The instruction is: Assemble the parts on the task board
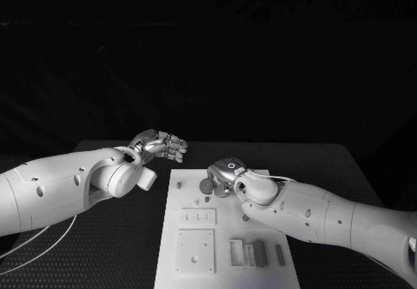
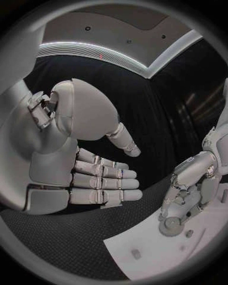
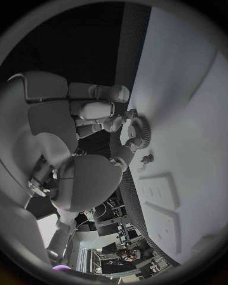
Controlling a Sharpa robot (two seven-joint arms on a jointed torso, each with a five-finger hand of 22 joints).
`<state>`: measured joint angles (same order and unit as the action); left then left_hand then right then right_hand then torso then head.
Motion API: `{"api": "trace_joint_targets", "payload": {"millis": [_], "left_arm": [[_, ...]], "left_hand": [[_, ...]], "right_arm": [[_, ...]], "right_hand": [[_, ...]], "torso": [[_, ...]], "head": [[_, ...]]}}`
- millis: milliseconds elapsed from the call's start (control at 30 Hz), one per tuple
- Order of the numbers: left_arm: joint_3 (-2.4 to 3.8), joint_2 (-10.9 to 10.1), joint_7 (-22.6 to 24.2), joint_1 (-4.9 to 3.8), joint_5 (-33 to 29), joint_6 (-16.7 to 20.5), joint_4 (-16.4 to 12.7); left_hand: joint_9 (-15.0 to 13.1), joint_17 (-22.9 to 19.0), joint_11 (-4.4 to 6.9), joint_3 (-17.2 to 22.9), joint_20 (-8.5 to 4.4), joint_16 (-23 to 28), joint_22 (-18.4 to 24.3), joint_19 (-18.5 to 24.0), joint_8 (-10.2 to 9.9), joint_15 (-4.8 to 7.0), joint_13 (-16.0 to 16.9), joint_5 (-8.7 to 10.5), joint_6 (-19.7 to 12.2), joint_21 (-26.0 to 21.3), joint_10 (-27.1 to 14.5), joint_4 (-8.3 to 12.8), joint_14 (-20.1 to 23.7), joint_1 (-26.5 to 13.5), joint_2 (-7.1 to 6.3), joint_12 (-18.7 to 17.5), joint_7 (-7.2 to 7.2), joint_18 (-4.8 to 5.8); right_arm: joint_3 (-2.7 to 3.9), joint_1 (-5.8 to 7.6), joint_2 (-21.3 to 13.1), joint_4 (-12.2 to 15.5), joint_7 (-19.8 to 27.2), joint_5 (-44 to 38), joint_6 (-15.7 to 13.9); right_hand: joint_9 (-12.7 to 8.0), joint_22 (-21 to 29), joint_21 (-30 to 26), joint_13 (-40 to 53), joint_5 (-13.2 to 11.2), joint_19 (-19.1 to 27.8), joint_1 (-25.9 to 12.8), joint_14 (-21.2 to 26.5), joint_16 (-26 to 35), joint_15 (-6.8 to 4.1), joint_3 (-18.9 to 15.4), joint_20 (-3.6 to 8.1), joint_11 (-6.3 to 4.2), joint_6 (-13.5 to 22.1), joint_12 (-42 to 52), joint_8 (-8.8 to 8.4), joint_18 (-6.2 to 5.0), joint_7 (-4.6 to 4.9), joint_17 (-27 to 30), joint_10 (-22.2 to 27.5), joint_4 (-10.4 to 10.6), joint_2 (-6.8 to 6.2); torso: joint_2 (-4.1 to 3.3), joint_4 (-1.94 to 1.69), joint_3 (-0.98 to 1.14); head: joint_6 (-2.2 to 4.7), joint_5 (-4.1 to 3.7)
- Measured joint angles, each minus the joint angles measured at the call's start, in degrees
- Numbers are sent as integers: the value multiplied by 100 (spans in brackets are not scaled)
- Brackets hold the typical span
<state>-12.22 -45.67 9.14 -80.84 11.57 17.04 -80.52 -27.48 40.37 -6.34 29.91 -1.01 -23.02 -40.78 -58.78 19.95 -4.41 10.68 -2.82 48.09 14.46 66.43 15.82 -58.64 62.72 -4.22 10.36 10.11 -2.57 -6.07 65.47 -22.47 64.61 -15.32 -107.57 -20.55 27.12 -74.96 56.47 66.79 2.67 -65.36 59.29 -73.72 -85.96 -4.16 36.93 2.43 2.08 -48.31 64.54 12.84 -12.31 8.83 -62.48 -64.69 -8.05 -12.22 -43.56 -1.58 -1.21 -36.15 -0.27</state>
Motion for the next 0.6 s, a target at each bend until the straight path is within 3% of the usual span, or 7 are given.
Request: {"api": "trace_joint_targets", "payload": {"millis": [267, 467, 600], "left_arm": [[2, -12, -2, 0, 0, -1, -3], [1, -30, -3, 0, 0, -2, -4], [0, -75, -3, 0, 0, -2, -14]], "left_hand": [[0, 6, 0, 0, 0, 22, -5, 0, 0, 0, -1, 0, 0, 0, 0, 0, 0, 0, 0, 0, 0, 7], [0, 11, 0, 0, 0, 22, -5, 0, 0, 0, -1, 0, 0, 0, 0, 0, 0, 0, 0, 0, 0, 11], [0, 12, 0, 0, 0, 22, -5, 0, 0, 0, 2, 0, 0, 0, 0, 0, 0, 0, 0, 0, 0, 15]], "right_arm": [[0, 0, -100, 74, 6, 42, -109], [13, 0, -442, 447, 54, 104, -288], [149, 10, -896, 785, 211, 282, -476]], "right_hand": [[-11, 0, -23, 0, 0, 8, 23, 34, 0, 34, 0, -8, 19, 92, -22, -33, -1, 31, 39, 19, 0, -23], [-5, 0, -23, 3, 0, 8, 40, 12, 0, 56, 0, -9, 19, 93, -22, -30, -1, 31, 10, 19, 0, -40], [18, 0, -22, 7, 0, -13, 88, 4, 0, 64, 0, 10, 18, 30, -23, 19, 0, 16, -8, 19, 0, -34]], "torso": [[1, 4, 0], [3, 9, 7], [8, 22, 10]], "head": [[-2, 14], [19, 22], [42, 27]]}}
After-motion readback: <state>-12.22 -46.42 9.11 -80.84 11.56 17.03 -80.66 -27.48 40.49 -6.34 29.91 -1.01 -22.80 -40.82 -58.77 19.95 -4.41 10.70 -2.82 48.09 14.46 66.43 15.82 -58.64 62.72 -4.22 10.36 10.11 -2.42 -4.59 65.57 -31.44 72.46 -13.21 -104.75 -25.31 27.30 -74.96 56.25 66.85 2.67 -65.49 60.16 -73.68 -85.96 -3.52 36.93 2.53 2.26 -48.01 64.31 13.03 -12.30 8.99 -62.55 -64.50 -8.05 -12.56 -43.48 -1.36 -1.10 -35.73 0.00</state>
